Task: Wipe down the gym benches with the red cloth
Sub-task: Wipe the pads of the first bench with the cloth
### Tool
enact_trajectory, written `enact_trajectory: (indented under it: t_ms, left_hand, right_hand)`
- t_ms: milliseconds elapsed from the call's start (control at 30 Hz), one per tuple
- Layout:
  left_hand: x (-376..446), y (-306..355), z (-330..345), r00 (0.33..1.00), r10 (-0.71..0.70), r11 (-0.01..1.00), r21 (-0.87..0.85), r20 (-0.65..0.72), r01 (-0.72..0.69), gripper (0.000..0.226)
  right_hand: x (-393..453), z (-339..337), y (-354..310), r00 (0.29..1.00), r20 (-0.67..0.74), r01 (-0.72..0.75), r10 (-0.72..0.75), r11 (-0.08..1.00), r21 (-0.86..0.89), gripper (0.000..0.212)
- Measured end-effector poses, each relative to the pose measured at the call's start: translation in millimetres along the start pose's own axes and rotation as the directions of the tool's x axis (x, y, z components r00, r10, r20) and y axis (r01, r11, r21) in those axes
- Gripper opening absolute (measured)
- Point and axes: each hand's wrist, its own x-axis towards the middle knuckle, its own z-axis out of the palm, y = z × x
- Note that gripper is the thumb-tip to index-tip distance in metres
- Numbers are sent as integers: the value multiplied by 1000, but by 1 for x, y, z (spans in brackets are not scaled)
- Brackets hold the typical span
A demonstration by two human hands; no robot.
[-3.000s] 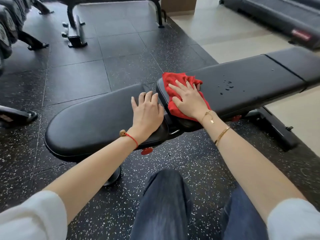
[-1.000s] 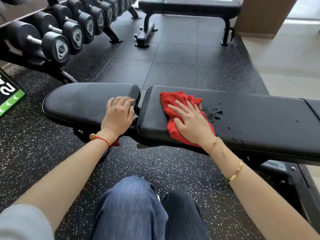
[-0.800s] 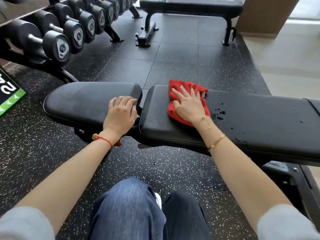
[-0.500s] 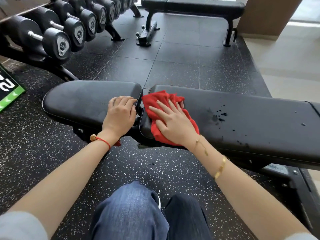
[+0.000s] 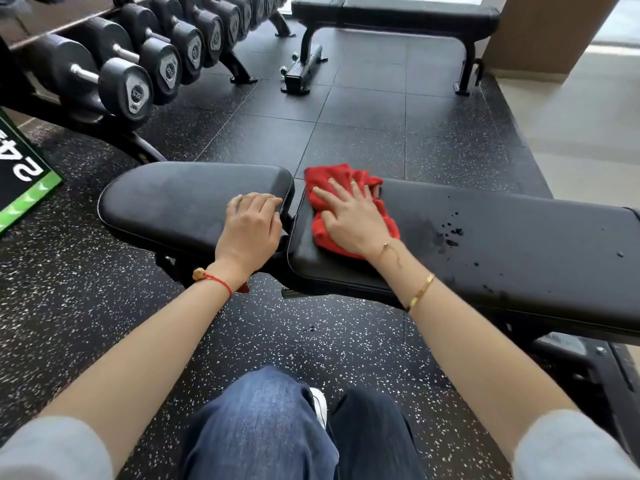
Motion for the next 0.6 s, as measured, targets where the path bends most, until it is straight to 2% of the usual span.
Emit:
enact_trajectory:
  t_ms: [100, 200, 300, 467, 533, 600]
  left_hand:
    - [0, 2, -1, 1000, -2, 1000, 10, 4, 2, 39]
    - [-1, 2, -2, 1000, -13, 1000, -10, -1, 13, 35]
    - [0, 16, -7, 999, -41, 995, -93, 2, 41, 35]
    - [7, 67, -11, 998, 60, 979, -194, -2, -59, 37]
    - [9, 87, -8, 998, 69, 973, -221, 5, -66, 37]
    - [10, 102, -3, 997, 74, 971, -231, 22, -67, 37]
  right_hand:
    - [-35, 2, -7, 996, -21, 86, -85, 996, 31, 52]
    - [-70, -3, 12, 995, -67, 79, -76, 996, 51, 52]
    - [-83, -13, 53, 995, -92, -23, 26, 999, 34, 52]
    - [-44, -28, 87, 959, -77, -277, 273, 959, -57, 53]
    - [-39, -26, 81, 965, -60, -257, 254, 965, -53, 53]
    - [-55, -25, 77, 984, -44, -172, 171, 985, -30, 53]
